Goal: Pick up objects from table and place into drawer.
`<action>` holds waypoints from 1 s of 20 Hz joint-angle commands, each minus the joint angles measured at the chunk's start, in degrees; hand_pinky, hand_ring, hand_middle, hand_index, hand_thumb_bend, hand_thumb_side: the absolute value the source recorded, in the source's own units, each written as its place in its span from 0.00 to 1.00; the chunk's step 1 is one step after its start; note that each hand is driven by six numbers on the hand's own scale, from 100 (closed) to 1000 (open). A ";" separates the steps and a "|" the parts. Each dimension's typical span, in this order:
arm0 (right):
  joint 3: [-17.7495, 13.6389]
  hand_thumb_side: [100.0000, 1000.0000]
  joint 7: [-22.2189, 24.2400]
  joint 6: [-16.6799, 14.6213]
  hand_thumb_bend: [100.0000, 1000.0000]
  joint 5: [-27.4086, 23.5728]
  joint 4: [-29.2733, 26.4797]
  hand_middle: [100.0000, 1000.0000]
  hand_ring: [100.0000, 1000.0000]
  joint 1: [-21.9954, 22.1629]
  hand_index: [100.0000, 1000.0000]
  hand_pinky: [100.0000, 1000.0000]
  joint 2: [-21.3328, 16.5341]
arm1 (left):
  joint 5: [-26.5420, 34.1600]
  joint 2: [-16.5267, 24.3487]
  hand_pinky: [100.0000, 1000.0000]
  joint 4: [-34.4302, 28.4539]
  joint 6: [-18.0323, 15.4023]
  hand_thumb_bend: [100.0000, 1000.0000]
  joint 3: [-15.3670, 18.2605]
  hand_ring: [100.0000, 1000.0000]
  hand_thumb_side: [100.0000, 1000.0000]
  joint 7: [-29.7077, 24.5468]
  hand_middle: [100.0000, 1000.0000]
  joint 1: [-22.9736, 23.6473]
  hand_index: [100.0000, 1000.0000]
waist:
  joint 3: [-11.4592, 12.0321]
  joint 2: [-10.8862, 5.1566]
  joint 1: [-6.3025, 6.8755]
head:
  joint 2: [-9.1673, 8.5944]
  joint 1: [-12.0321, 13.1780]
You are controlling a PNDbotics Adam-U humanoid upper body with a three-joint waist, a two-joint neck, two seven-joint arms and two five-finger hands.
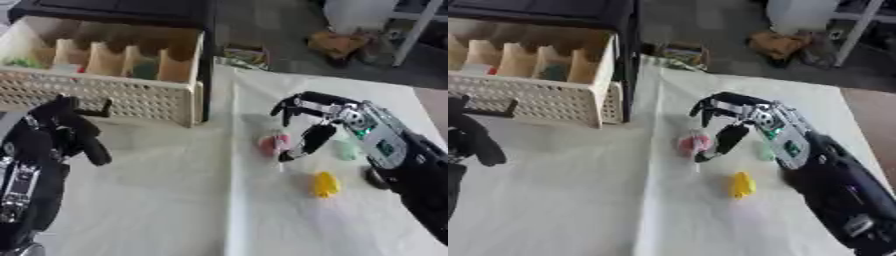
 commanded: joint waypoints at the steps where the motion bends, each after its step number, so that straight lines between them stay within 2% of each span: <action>1: -0.84 0.17 -0.35 -0.25 0.63 0.44 0.41 0.50 0.75 -1.32 0.81 0.81 -0.70 | 0.22 -0.17 0.38 -0.82 0.22 0.00 0.05 0.34 0.62 -0.15 0.50 -0.90 0.80 | 0.11 -0.96 0.20 | 0.27 0.05; 6: -0.94 0.15 -0.29 -0.15 0.63 0.17 1.07 0.47 0.73 -1.40 0.80 0.79 -0.58 | 0.33 -0.24 0.38 -0.82 0.35 0.00 0.08 0.34 0.62 -0.21 0.50 -1.14 0.79 | 0.47 -0.91 0.10 | 0.28 0.20; 13: -0.61 0.15 -0.01 -0.25 0.62 -2.48 -2.16 0.45 0.72 1.79 0.81 0.78 -4.35 | 0.43 -0.32 0.38 -0.82 0.69 0.00 0.08 0.34 0.62 -0.35 0.50 -1.40 0.78 | 0.81 -0.73 -0.29 | 0.19 0.24; 20: -0.56 0.15 0.17 0.70 0.61 -3.44 -3.17 0.42 0.72 2.79 0.80 0.77 -5.23 | 0.15 -0.56 0.38 -0.82 1.06 0.00 0.05 0.34 0.62 -0.44 0.49 -1.41 0.77 | 1.01 -0.48 -0.45 | 0.19 0.28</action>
